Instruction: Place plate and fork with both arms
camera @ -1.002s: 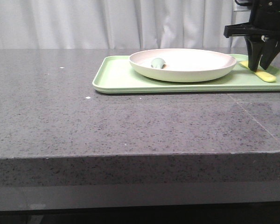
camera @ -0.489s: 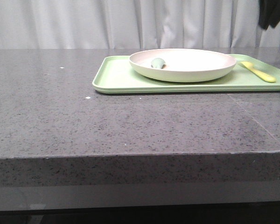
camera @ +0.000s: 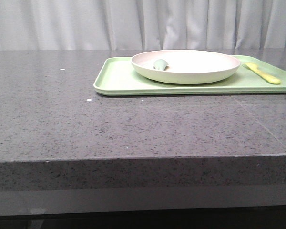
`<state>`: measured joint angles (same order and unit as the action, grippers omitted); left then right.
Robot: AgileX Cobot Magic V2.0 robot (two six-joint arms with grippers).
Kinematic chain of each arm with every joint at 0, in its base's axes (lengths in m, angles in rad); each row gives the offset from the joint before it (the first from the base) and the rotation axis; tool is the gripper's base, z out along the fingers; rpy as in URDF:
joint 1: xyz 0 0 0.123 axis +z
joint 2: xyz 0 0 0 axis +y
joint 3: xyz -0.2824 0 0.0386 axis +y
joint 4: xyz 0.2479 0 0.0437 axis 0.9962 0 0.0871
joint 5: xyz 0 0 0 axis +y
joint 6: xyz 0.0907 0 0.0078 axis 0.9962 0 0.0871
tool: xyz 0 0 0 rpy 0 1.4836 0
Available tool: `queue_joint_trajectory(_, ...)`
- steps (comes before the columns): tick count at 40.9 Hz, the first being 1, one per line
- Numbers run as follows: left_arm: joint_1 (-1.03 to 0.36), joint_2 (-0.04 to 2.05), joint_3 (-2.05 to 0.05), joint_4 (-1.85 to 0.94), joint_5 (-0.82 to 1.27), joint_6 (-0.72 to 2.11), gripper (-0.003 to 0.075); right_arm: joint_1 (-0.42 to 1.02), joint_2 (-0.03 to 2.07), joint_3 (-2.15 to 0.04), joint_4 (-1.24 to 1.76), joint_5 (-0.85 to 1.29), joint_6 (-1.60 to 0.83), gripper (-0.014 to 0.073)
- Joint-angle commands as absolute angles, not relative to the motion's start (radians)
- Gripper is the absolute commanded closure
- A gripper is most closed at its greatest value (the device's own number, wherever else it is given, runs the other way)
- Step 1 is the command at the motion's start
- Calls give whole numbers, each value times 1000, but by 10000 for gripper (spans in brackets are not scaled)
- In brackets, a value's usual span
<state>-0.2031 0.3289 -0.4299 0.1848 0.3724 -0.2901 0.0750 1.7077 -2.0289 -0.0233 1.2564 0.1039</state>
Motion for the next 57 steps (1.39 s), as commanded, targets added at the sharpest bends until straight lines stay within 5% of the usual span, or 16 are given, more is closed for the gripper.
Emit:
queue_joint_trajectory(1, -203, 335, -455, 190, 297, -288, 738, 95, 1581, -1999, -24, 1268, 90, 658)
queue_joint_trajectory(38, -203, 335, -455, 190, 297, -288, 738, 146, 403, -516, -37, 444, 90, 658)
queue_joint_trajectory(57, -203, 335, -455, 190, 297, -288, 738, 146, 98, -391, -37, 349, 90, 658)
